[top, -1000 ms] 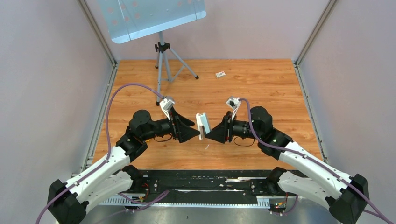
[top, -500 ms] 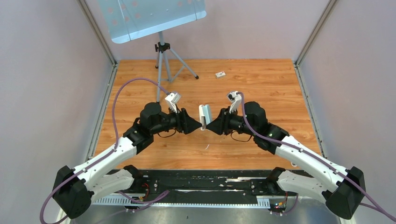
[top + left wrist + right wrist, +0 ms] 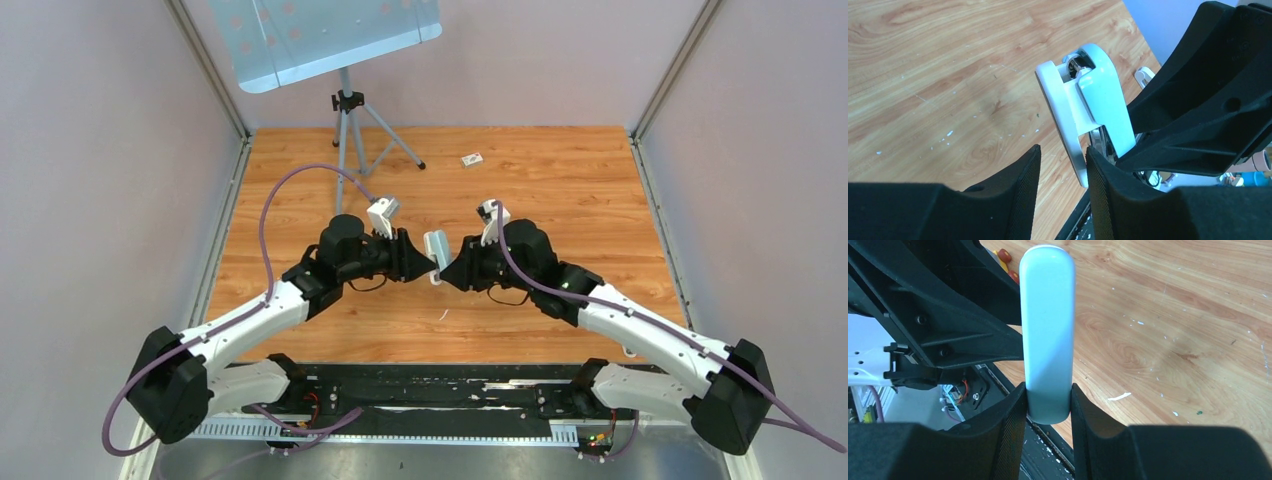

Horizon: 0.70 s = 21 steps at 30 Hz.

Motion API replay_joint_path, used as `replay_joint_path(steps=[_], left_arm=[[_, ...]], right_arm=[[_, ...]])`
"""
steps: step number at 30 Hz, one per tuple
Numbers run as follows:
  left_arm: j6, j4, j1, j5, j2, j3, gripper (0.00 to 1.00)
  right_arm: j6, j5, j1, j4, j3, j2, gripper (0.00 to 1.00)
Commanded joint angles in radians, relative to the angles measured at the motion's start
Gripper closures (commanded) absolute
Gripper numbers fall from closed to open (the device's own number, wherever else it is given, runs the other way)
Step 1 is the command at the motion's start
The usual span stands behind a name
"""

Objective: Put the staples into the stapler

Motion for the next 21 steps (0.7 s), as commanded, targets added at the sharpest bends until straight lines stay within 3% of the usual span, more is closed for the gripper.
replay_joint_path(steps=[1, 9, 10, 12, 14, 19, 21], left_arm=[[-0.047, 0.104, -0.013, -0.021, 0.043, 0.001, 0.60], [-0.165, 0.238, -0.017, 0.010, 0.130, -0.052, 0.63], [-0.174, 0.258, -0.017, 0.017, 0.136, -0.058, 0.66], [-0.189, 0.289, -0.017, 0.021, 0.141, -0.069, 0.81], [-0.198, 0.304, -0.018, 0.015, 0.140, -0.078, 1.00], [-0.228, 0.316, -0.017, 0.021, 0.133, -0.080, 1.00], [-0.237, 0.315, -0.016, 0.016, 0.126, -0.081, 1.00]], right_arm=[[-0.014, 0.018, 0.033, 0.035, 0.050, 0.018, 1.00], [-0.019, 0.042, 0.051, 0.050, 0.045, 0.056, 1.00], [-0.020, 0.043, 0.052, 0.049, 0.044, 0.058, 1.00], [-0.023, 0.046, 0.054, 0.041, 0.042, 0.058, 1.00], [-0.033, 0.043, 0.057, 0.030, 0.038, 0.054, 0.91], [-0.047, 0.100, 0.079, -0.015, 0.025, 0.034, 0.54], [-0.058, 0.124, 0.092, -0.028, 0.026, 0.041, 0.45]])
